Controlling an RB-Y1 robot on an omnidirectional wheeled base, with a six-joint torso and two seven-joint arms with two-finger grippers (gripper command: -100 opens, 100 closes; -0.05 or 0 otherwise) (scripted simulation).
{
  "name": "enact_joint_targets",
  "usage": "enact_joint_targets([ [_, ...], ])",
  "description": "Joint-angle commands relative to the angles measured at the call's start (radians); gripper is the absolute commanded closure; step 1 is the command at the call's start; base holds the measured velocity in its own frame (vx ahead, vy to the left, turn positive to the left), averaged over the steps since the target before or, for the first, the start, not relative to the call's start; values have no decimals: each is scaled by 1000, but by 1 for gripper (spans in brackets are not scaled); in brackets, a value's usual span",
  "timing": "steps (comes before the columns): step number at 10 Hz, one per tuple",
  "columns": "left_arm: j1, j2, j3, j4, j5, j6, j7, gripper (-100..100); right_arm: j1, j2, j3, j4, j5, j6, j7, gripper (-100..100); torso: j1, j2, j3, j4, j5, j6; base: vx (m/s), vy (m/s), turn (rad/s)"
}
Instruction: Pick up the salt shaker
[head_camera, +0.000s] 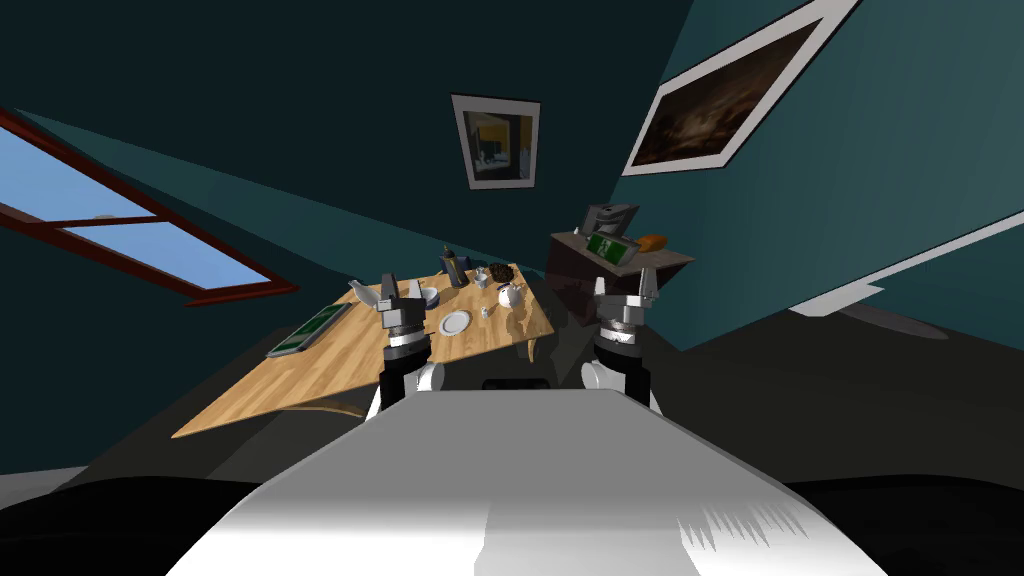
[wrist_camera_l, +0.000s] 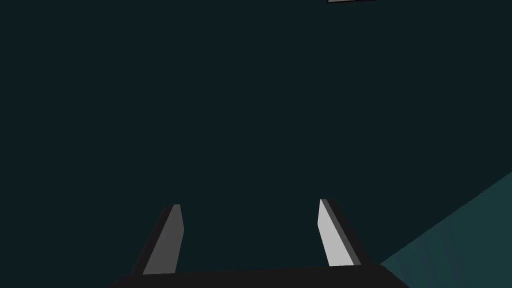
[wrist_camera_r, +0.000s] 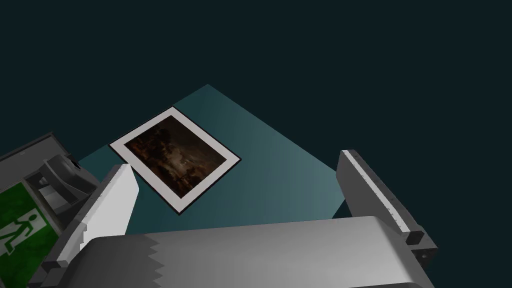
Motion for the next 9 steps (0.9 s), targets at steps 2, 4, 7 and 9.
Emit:
enact_joint_targets([
  [2,-12,55,-4,25,-8,15,-14,-100,0,0,0,0,0,0,0,0,0,0,0,0,0,0,-4,5,-6],
  [4,-30,102,-11,61,-21,35,-35,-100,0,0,0,0,0,0,0,0,1,0,0,0,0,0,-13,13,-15],
  [7,-54,140,-19,108,-38,62,-62,-100,0,0,0,0,0,0,0,0,1,1,1,0,0,0,-16,15,-16],
  [9,-84,169,-30,167,-58,95,-95,-100,0,0,0,0,0,0,0,0,1,0,0,0,0,0,-14,11,-22],
])
